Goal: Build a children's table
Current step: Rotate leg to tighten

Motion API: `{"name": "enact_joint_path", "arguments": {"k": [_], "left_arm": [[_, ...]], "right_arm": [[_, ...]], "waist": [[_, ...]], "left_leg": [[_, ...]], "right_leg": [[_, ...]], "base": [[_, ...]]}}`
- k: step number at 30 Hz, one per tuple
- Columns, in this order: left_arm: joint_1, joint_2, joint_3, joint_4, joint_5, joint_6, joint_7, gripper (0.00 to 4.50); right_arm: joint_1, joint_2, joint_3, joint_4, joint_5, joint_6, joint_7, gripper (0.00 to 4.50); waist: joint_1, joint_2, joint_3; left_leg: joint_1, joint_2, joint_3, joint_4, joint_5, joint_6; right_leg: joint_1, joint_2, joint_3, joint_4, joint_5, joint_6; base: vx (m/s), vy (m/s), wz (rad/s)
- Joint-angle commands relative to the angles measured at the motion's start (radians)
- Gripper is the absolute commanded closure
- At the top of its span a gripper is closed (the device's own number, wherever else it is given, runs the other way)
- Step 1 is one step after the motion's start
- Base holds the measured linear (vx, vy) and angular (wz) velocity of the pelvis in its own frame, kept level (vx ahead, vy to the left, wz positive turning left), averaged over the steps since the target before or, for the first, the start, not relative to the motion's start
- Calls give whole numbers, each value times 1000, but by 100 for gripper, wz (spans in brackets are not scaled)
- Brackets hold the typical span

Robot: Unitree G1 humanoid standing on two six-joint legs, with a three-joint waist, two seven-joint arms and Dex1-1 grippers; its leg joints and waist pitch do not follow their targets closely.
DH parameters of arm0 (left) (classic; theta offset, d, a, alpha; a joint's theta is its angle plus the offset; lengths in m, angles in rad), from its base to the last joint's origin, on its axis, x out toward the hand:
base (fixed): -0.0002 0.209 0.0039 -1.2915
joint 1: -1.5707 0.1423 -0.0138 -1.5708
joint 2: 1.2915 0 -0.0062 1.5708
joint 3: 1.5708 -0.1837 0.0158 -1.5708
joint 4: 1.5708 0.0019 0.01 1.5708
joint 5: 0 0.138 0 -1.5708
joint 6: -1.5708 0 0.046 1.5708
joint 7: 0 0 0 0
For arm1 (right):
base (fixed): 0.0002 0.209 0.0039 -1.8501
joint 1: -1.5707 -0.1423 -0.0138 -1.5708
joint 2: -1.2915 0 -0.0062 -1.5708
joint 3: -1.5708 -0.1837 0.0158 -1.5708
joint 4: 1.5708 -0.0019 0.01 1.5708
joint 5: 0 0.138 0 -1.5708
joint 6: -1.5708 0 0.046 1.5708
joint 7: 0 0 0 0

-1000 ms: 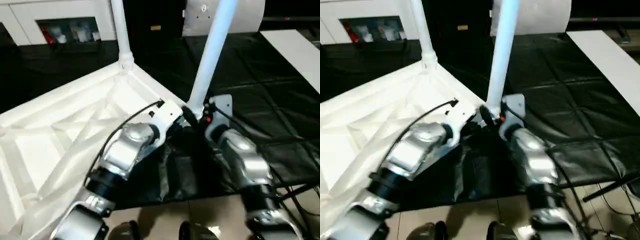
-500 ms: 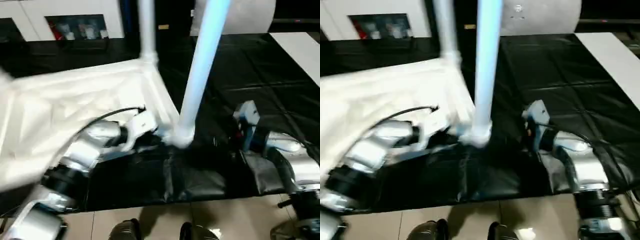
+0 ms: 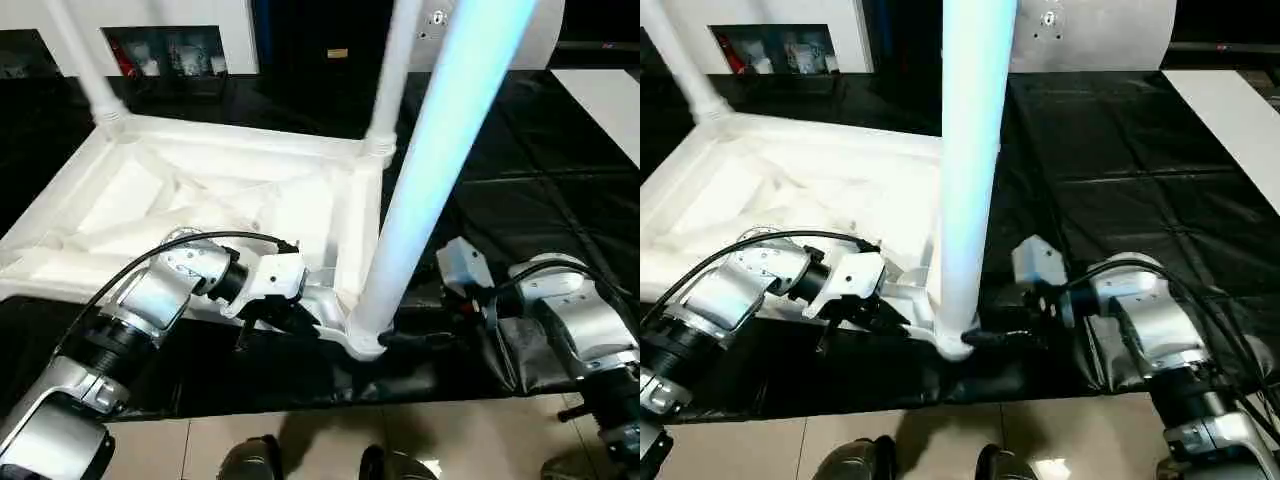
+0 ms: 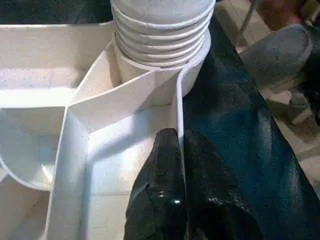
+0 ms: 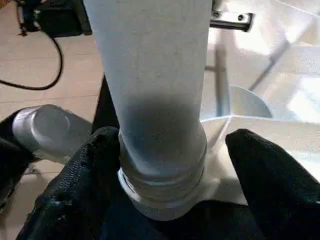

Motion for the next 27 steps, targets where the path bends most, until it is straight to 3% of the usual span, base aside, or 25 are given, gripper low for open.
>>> {"name": "enact_joint_path", "arguments": {"k": [1, 8, 9, 13, 19, 22, 23, 26, 27], "left_arm": [[-24, -17, -34, -8, 1, -39, -61, 450], [-30, -21, -38, 8, 7, -55, -71, 450], [-31, -21, -38, 10, 8, -57, -71, 450], [-36, -22, -38, 28, 10, -71, -72, 450], [-41, -24, -34, 42, 16, -81, -75, 450], [-41, -25, -33, 46, 17, -85, -75, 450], [-41, -25, -33, 46, 17, -85, -76, 450], [-40, -24, -32, 51, 15, -88, -79, 450], [-39, -23, -31, 54, 16, -91, -79, 450]], "right_arm": [[-9, 3, 36, 22, -35, -26, 36, 110], [-19, 22, 64, 39, -61, -66, 36, 122], [-21, 23, 65, 41, -60, -62, 36, 94], [-41, 37, 58, 54, -28, 11, 29, 68], [-31, 44, 56, 64, -66, -59, -14, 12], [-29, 48, 51, 58, -47, -30, -1, 12], [-29, 49, 50, 57, -44, -26, 2, 40], [-25, 44, 48, 57, -43, -36, 13, 51], [-22, 42, 46, 56, -41, -48, 17, 83]], "waist": [[-6, -8, -62], [-8, -7, -60], [-8, -6, -60], [-6, -5, -60], [-6, -6, -59], [-6, -5, -58], [-6, -5, -59], [-6, -4, -59], [-5, -4, -59]], "left_leg": [[31, 81, -35, -63, -182, 105], [32, 83, -36, -65, -193, 96], [33, 83, -36, -66, -193, 94], [33, 84, -36, -67, -198, 93], [34, 85, -36, -69, -207, 79], [34, 85, -36, -69, -213, 81], [33, 84, -36, -69, -213, 81], [33, 85, -36, -69, -213, 81], [33, 85, -36, -69, -213, 81]], "right_leg": [[44, -101, 59, -60, -242, -239], [42, -102, 60, -61, -252, -240], [41, -101, 60, -62, -253, -243], [42, -100, 60, -61, -245, -248], [41, -103, 62, -61, -258, -242], [41, -103, 62, -62, -262, -243], [42, -103, 62, -62, -261, -243], [42, -104, 62, -62, -257, -243], [42, -104, 62, -62, -256, -244]], "base": [[0, 0, 0], [0, 0, 0], [0, 0, 0], [0, 0, 0], [0, 0, 0], [0, 0, 0], [0, 0, 0], [0, 0, 0], [0, 0, 0]]}}
